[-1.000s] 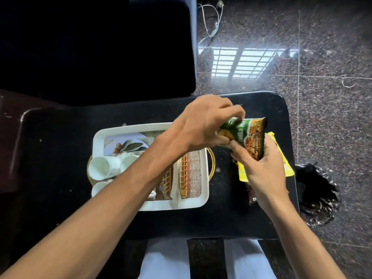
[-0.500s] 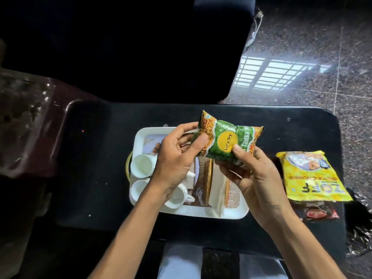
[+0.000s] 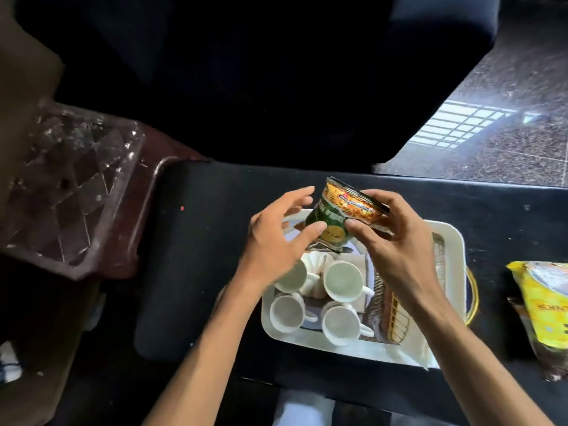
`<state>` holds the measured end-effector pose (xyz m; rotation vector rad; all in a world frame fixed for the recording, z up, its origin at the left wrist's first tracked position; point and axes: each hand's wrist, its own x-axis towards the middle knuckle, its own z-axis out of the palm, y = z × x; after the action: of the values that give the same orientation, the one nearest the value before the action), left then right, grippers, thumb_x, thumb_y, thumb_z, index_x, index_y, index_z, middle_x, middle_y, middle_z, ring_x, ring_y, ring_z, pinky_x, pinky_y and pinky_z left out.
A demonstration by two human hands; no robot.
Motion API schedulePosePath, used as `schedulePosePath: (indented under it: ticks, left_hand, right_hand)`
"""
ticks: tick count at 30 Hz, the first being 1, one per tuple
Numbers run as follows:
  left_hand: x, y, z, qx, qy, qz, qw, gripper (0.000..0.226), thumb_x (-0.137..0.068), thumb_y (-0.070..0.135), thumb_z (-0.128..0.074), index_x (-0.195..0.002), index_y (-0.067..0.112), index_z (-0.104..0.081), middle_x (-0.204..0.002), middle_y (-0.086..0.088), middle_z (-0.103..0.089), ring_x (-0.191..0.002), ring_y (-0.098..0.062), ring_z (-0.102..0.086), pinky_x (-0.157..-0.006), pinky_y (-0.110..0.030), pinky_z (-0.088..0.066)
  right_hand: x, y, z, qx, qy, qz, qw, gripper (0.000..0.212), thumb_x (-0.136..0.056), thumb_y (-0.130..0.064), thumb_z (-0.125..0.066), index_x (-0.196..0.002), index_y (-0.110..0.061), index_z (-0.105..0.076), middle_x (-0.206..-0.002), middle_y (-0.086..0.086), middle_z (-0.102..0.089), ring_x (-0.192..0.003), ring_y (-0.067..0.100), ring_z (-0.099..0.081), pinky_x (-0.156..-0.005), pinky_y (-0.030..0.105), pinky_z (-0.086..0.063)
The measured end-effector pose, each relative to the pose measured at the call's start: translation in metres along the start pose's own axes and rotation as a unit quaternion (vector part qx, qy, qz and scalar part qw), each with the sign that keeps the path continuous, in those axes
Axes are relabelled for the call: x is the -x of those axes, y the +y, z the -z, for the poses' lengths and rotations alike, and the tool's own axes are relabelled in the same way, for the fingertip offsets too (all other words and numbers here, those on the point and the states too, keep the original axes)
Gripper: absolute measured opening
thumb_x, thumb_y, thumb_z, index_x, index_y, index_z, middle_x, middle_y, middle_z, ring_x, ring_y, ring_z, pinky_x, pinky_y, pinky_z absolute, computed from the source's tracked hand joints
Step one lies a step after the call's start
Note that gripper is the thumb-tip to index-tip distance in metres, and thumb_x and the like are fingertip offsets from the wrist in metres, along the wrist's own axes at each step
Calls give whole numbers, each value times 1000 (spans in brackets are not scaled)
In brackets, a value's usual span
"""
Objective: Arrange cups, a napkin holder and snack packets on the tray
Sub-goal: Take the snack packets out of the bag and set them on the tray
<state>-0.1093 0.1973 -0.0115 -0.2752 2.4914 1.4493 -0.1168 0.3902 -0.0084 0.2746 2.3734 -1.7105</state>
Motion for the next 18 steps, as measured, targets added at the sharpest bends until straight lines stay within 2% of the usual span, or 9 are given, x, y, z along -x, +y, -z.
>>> schedulePosePath:
  ticks: [3,6,9,11,15,16,18]
  left_hand:
    - [-21,-15,4,-39,-15,8,999,37,-90,25,-74,-126,25,-66,-114,10,-74,-109,-1,-68,-97,-30,-57]
    - [-33,-29,4,-53,0,35,998,30,-91,21,-72,-121,20,-68,-107,10,-74,-102,-3,-67,-95,-31,-57]
    - [-36,-42,1,-78,-23,86,993,29,-93,27,-68,-121,25,-66,-113,5,-74,-112,-17,-65,-96,-41,-57]
    - [-36,-48,-2,-85,-35,115,989,29,-94,31,-66,-123,28,-64,-118,2,-73,-118,-24,-63,-96,-47,-55]
    - [-37,-57,-5,-56,-19,153,987,28,-95,31,-66,-122,24,-64,-114,2,-74,-104,-19,-70,-92,-46,-60]
    - [-36,-57,-6,-42,-9,159,986,32,-94,30,-67,-125,23,-63,-116,2,-74,-102,-16,-71,-92,-43,-60]
    - [-31,-56,-6,-23,26,158,987,40,-95,29,-67,-134,23,-60,-124,1,-70,-108,-11,-69,-91,-31,-59]
  right_hand:
    - [-20,8,-28,56,-6,25,998,43,-82,-11,-80,-120,-21,-63,-104,-18,-67,-93,-12,-62,-80,7,-50]
    - [-34,22,-48,80,-5,24,997,47,-82,-11,-79,-124,-17,-61,-110,-6,-68,-94,-4,-64,-74,2,-49]
    - [-38,37,-62,112,-26,21,993,49,-84,-12,-78,-128,-15,-56,-119,2,-68,-100,10,-66,-73,1,-49]
    - [-38,44,-68,120,-30,16,992,52,-85,-14,-77,-131,-14,-54,-123,6,-67,-104,15,-66,-76,4,-51]
    - [-38,47,-72,134,-33,16,990,59,-86,-19,-76,-138,-11,-49,-129,9,-63,-114,20,-63,-92,33,-57]
    - [-39,46,-70,130,-35,14,991,60,-86,-19,-77,-139,-10,-48,-130,8,-63,-114,19,-62,-93,34,-57]
    - [-35,44,-59,102,-25,6,994,61,-86,-16,-77,-139,-11,-48,-129,7,-63,-110,15,-63,-88,27,-58]
